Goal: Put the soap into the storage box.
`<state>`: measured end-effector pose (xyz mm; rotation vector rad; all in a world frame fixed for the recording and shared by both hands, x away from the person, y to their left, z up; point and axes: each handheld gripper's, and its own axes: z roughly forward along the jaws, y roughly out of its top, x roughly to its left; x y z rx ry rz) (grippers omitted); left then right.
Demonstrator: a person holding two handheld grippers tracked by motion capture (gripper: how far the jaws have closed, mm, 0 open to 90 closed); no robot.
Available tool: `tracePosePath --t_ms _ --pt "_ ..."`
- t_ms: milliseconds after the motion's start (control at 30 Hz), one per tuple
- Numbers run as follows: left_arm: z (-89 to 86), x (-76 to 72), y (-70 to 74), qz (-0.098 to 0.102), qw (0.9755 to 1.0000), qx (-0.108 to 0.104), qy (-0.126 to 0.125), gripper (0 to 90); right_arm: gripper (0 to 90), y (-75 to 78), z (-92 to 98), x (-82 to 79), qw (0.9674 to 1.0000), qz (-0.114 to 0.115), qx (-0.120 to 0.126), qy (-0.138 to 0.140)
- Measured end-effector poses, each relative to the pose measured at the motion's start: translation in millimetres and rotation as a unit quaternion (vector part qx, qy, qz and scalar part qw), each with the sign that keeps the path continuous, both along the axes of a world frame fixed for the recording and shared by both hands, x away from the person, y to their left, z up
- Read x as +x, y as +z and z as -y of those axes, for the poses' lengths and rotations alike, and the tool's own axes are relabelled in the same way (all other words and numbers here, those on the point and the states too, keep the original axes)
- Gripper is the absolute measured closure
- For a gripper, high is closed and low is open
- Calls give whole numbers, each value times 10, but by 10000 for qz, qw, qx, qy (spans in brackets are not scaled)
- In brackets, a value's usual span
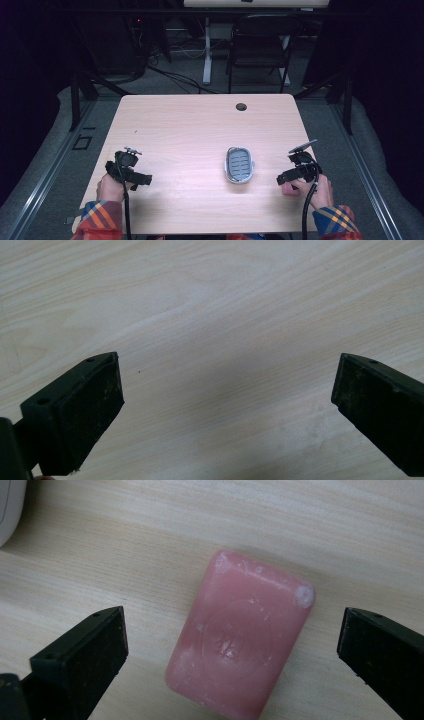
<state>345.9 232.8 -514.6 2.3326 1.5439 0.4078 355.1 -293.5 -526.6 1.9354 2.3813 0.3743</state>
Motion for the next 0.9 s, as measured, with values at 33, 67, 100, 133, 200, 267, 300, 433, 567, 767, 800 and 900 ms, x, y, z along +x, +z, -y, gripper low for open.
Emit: tracePosePath --t_ms 33,67,100,133,200,267,300,433,567,767,800,900 --pt "3 0 1 17 10000 20 -11 0 1 -24 -18 4 10000 54 22 -67" --pt "3 0 1 17 10000 20 -11 0 1 -24 -18 4 10000 54 22 -67" --pt "7 1 1 4 10000 32 -25 0 23 -31 -17 20 10000 -65 -38 1" --pt "11 -2 1 6 10000 37 -16 0 21 -41 -22 26 10000 -70 -58 -18" --pt "13 -2 3 -5 10000 59 -21 0 10 -47 -30 33 9999 -73 -65 -61" --pt "16 -2 6 2 10000 93 -15 0 11 -47 -41 42 9999 -64 -139 -45" --pt "16 -1 5 2 9999 104 -7 0 42 -64 -56 46 9999 -26 -99 -108" --pt "10 0 4 -9 10000 89 -9 0 133 -75 -49 62 9996 -124 -225 -118" --pt "6 2 -2 -39 10000 84 1 0 147 -75 -47 65 9994 -216 -203 -155" --pt "11 4 -4 -67 9999 96 -2 0 218 -107 -45 69 9993 -243 -252 -139" --pt "9 4 -5 -66 9999 98 11 0 242 -111 -46 67 9993 -206 -268 -149" --pt "1 3 -3 -69 9999 91 28 0 272 -104 -43 67 9993 -227 -248 -130"
